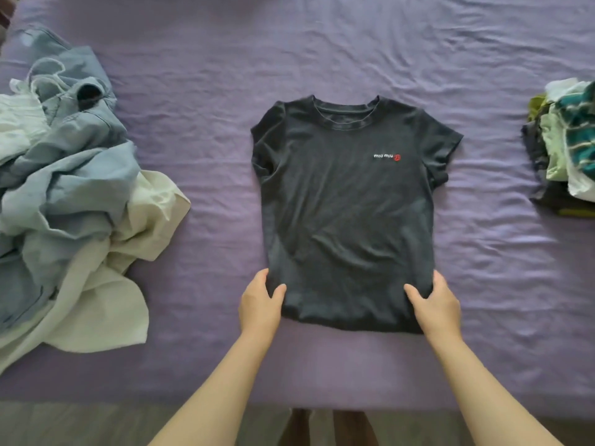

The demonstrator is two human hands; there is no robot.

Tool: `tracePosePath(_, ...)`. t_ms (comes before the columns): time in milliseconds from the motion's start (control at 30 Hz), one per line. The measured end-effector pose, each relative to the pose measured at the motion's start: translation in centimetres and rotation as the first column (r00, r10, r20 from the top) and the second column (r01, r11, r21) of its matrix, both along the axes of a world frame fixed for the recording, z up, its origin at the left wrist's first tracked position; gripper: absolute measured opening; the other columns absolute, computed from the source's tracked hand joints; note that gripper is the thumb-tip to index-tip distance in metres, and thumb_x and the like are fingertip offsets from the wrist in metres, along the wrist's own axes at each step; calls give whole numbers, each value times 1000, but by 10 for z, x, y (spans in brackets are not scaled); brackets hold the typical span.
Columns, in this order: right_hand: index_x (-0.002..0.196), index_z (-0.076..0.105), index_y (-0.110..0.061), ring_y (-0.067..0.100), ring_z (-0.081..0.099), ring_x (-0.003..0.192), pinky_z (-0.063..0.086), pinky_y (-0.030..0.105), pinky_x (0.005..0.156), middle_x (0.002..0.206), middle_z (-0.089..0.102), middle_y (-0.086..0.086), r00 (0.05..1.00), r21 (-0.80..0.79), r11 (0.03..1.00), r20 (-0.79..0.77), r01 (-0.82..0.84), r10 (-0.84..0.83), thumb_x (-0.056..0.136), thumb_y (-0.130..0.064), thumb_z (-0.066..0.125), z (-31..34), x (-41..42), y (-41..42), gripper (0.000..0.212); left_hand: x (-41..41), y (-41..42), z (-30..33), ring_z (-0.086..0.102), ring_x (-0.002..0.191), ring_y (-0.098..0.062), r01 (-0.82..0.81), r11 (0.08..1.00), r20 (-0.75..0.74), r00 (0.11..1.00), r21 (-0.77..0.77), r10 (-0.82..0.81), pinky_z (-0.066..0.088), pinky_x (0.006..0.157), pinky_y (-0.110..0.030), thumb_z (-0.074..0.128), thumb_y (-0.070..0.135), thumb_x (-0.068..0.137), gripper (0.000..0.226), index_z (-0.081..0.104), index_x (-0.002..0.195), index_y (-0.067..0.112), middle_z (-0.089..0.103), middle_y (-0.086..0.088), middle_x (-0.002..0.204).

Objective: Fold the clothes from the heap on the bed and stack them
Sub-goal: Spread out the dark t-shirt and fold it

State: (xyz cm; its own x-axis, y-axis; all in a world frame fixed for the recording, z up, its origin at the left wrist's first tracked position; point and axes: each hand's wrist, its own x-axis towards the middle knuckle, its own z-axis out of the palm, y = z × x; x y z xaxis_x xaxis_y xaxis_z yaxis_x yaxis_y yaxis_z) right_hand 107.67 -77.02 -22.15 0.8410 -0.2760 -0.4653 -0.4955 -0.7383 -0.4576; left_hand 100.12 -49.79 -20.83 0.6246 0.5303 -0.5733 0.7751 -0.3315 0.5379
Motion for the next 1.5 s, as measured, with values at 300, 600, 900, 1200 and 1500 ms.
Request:
tracePosePath(300,104,56,-12,23,62,85,53,34,74,96,66,8,895,590,696,-112,409,-431,80,-5,70,20,-27,-9,28,-23,1,22,62,82,-21,-254,873,28,956,-417,291,50,68,-25,69,3,83,11,60,89,8,66,-7,89)
tracePosePath(600,107,54,-7,21,66,74,57,33,63,90,66,8,684,749,246,-352,615,-639,88,5,55,23,-60,5,22,-40,-11,27,61,99,-31,-567,562,-34,721,-602,692,53,68,-29,55,-1,94,28,50,121,-7,60,-18,114)
tracePosePath(900,121,41,-12,19,56,82,46,26,61,109,55,8,777,391,721,25,571,-629,82,-6,68,15,-65,1,47,-51,-1,31,63,82,-25,-366,927,-46,931,-79,363,49,66,-32,57,15,93,20,53,112,10,65,-9,107)
tracePosePath(1200,132,44,-8,28,46,117,36,36,95,134,45,14,894,141,890,54,434,-444,94,-32,54,3,-53,-7,46,-25,-35,20,39,128,-25,347,888,-15,933,302,-360,36,102,-37,51,11,91,42,53,132,17,50,-4,137)
tracePosePath(1500,139,37,-10,26,54,104,42,34,83,126,57,10,954,114,950,-109,291,-279,93,-17,55,-2,-18,-31,50,37,-121,-10,-8,146,-34,923,315,-262,367,221,-893,9,117,-51,47,15,96,66,13,151,27,-8,-7,160)
